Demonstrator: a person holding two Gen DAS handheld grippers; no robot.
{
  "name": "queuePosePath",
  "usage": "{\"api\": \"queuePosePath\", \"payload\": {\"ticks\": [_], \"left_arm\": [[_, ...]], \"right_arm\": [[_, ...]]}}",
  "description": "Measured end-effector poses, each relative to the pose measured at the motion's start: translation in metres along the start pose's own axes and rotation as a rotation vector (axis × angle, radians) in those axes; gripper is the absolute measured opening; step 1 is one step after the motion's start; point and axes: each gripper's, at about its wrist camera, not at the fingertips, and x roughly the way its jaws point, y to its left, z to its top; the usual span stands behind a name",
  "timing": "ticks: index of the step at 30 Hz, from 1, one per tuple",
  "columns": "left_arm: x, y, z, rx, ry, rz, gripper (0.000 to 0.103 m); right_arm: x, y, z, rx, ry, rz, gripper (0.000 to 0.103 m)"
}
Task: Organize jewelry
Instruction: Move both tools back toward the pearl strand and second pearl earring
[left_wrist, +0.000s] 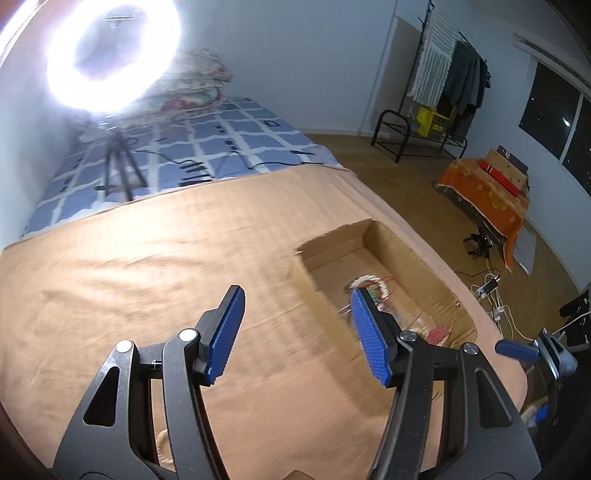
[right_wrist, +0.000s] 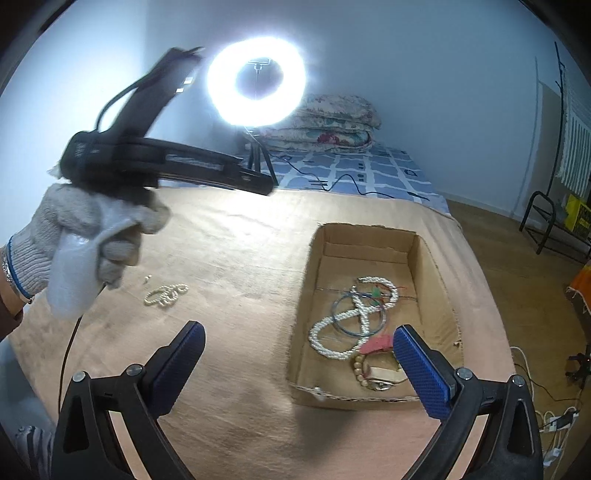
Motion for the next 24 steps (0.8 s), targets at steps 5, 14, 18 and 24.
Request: {"api": "queuePosePath", "payload": {"ticks": [5,14,18,24], "left_arm": [[-0.034,0.043,-0.017,-0.020,-0.007,0.036,0.061],[-0.068,0.112,-0.065,-0.077,0.020,0.116,0.061],[-0.076,0.139,-0.087,-0.114,0.032,0.145,0.058],[-0.080,0.164,-0.109,-0.160,0.057,0.154,0.043]], "right_arm": [[0.001,0.016,0.004,-0.011,-0.006,0.025,0.103],[0.010,0.049,0.012,-0.041,0.012,0.093,0.096],[0.019,0.066,0.015,-0.066,0.028,0.119,0.093],[0.042,0.086,0.019,-0.076,0.051,0.154,0.087]]}}
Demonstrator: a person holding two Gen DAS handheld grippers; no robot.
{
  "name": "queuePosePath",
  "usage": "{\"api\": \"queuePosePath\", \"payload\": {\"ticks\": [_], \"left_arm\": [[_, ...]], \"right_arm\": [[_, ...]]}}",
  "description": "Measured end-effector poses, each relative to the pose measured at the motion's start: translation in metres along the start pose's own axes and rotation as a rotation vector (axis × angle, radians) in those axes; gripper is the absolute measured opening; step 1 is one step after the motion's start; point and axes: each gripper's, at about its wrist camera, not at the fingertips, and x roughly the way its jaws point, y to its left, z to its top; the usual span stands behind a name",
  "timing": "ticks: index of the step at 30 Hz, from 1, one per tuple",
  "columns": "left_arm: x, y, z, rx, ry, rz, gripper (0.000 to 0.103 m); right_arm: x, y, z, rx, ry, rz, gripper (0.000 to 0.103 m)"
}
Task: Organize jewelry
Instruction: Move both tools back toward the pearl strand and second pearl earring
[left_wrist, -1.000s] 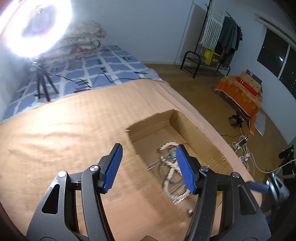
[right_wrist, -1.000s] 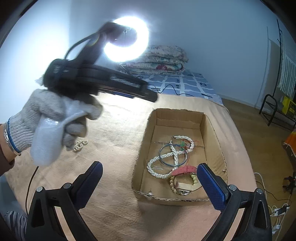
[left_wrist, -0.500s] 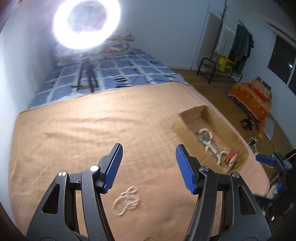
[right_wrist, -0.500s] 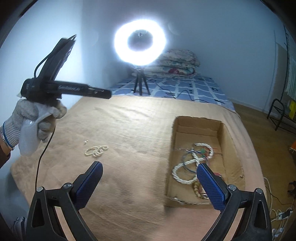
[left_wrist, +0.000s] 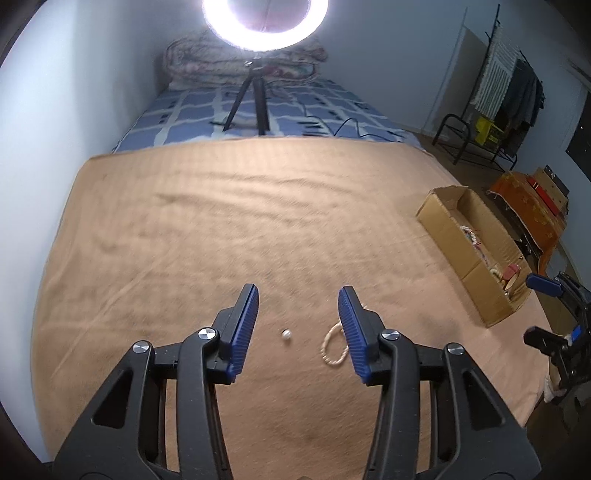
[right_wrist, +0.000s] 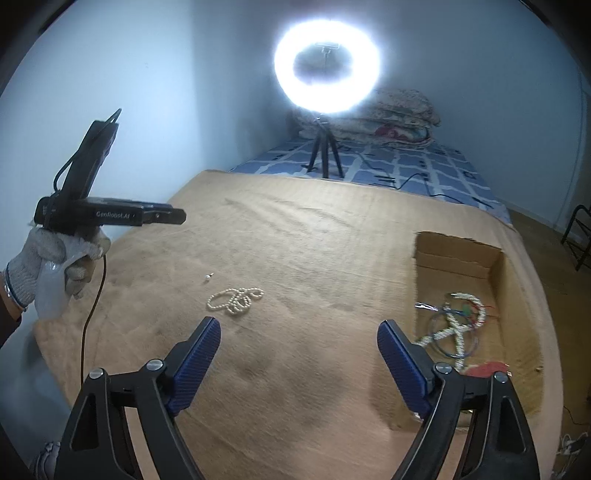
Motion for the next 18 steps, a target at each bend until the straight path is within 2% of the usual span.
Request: {"api": "queuePosePath", "payload": {"ticks": [1,4,6,18], "left_arm": [[0.002,0.004,-0.004,-0.008,0.009,-0.003,0.037],[0.010,0.010,-0.011,-0.034,0.035,-0.022,0.031],[0.017,0.013,-0.017,-0.049,0.053,-0.035,0.030],[0.060,0.022,-0.038,-0.112,0.124,-0.089,0.030]], "right_arm": [[0.002,0.001,0.000,0.001,0.002,0.004,0.087],[0.016,0.008,0.004,0.007,0.014,0.028,0.082],[0.028,0.014,0.007,0.004,0.025,0.044,0.079],[0.099,0.054,0.010,-0.081,0.116,0.125,0.078]]}}
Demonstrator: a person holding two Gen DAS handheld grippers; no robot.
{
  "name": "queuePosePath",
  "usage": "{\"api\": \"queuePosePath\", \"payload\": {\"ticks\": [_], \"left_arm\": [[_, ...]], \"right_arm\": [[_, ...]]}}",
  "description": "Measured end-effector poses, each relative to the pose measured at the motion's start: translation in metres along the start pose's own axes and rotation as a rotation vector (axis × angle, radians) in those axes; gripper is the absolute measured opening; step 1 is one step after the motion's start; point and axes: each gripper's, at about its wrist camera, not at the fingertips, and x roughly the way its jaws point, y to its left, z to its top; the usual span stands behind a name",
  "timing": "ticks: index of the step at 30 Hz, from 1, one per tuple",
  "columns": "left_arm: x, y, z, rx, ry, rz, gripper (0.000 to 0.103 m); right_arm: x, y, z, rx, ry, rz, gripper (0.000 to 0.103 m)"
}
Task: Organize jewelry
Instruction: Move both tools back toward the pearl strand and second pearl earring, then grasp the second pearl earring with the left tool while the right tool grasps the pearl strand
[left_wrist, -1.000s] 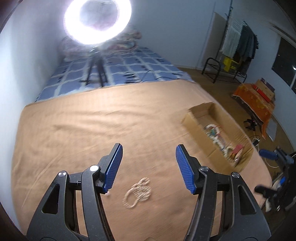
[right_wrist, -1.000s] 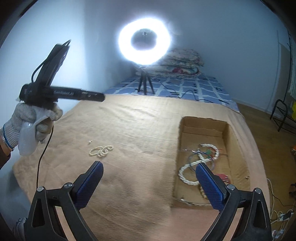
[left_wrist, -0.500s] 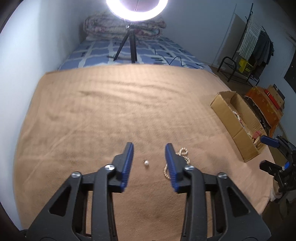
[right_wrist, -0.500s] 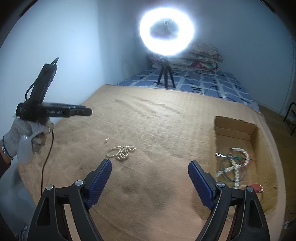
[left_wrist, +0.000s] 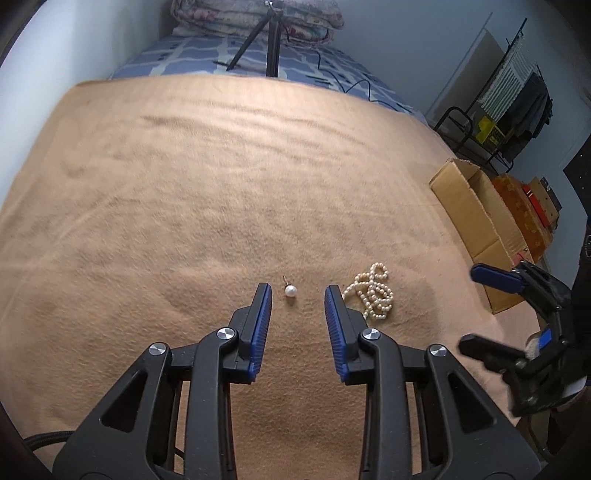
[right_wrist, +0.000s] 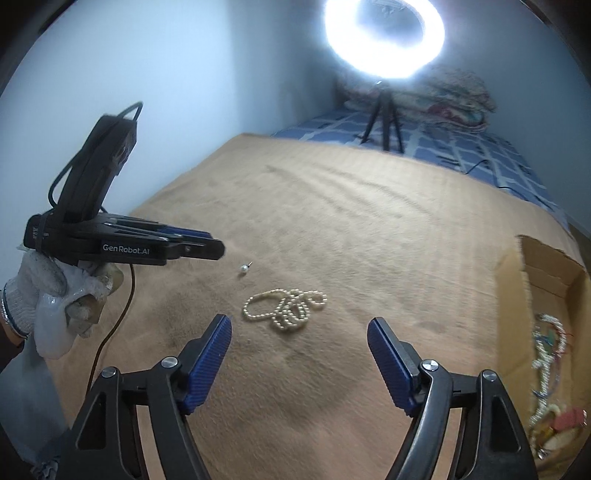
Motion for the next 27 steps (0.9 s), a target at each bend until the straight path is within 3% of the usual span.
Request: {"api": "queuePosePath", "payload": {"ticks": [8,19,22,27], "left_arm": [[0.023,0.001,-0.003,0.011,0.020,0.008,0.030],[0.041,-0.003,-0.002,0.052,0.014,0.055,0.030],[0.044,-0.007,-0.003,0.080,0.016,0.079,0.017],[0.047,-0.010,-0.006,0.111,0.011,0.106,0.009]], "right_arm": [[0.045,0.011,-0.002,-0.047,0.073,0.015,0.078],[0.074,0.013,-0.006,-0.065,0.117,-0.002,0.078],[0.076,0.013,-0.005,-0.067,0.113,-0.007,0.078],[0.082,0.013,0.000,-0.076,0.116,-0.016,0.073]]}}
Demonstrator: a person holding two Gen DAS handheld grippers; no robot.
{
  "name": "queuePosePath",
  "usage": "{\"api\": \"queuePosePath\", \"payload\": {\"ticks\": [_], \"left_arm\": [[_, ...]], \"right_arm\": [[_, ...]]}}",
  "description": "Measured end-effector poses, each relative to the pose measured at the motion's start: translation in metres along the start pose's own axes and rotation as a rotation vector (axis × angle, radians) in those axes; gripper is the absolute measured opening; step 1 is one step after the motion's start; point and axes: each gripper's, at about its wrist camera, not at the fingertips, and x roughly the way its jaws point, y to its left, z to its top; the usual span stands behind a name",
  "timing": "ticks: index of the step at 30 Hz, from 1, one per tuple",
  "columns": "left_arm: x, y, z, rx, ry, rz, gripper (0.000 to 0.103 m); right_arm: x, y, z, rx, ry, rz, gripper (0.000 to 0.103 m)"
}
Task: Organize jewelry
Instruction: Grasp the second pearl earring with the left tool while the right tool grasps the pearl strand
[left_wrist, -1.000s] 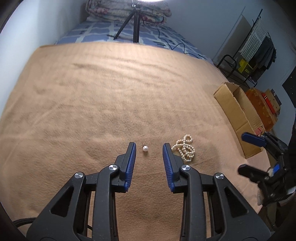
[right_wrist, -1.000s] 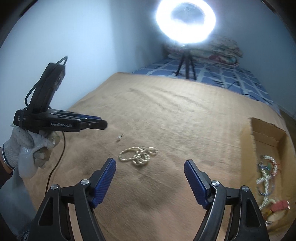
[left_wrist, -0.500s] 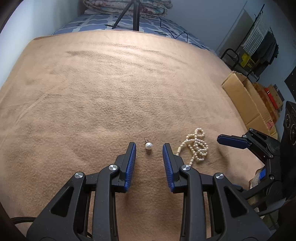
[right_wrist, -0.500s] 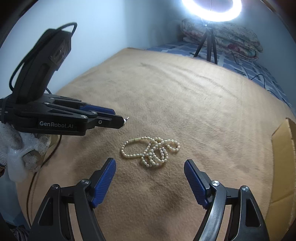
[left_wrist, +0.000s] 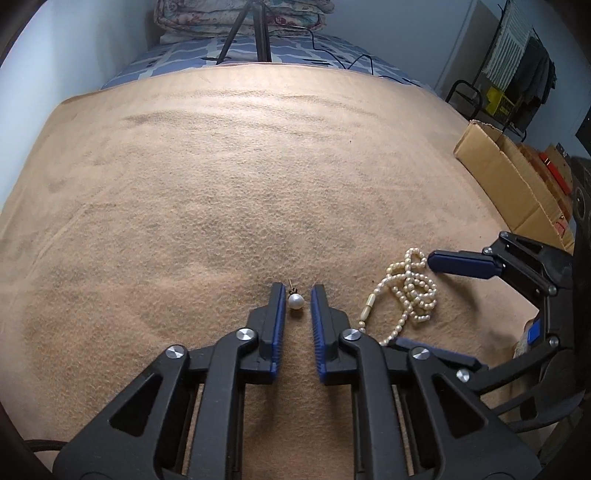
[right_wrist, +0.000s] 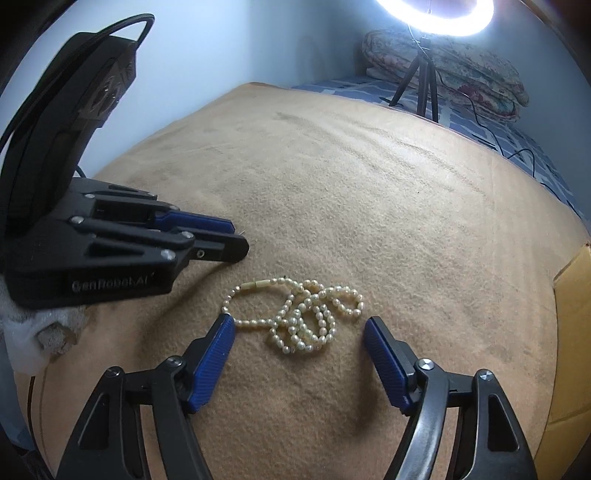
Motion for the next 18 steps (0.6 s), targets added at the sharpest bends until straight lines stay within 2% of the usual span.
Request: {"api": "queuePosePath", "payload": {"ticks": [4,7,9,18], "left_arm": [[-0.001,0.001,-0.002,0.012,-0.010,0.004,0.007],[-0.004,0.000,-0.005,0.026,-0.017,0.012,0.006],[-0.004,0.000,-0.004,0.026,-0.021,0.012,0.006],[-0.015,0.002,-0.006,0.010,-0.048,0.019,0.006]], "right_arm": [[0.004,0.000,0.004,-0.001,0.001,-0.002,0.067],[0.004,0.001,0.005,0.002,0.002,0.000,0.058],[0.005,-0.001,0.006,0.011,0.000,0.010,0.046],[0.004,-0.009,0.008,0.062,0.003,0.046,0.009]]}}
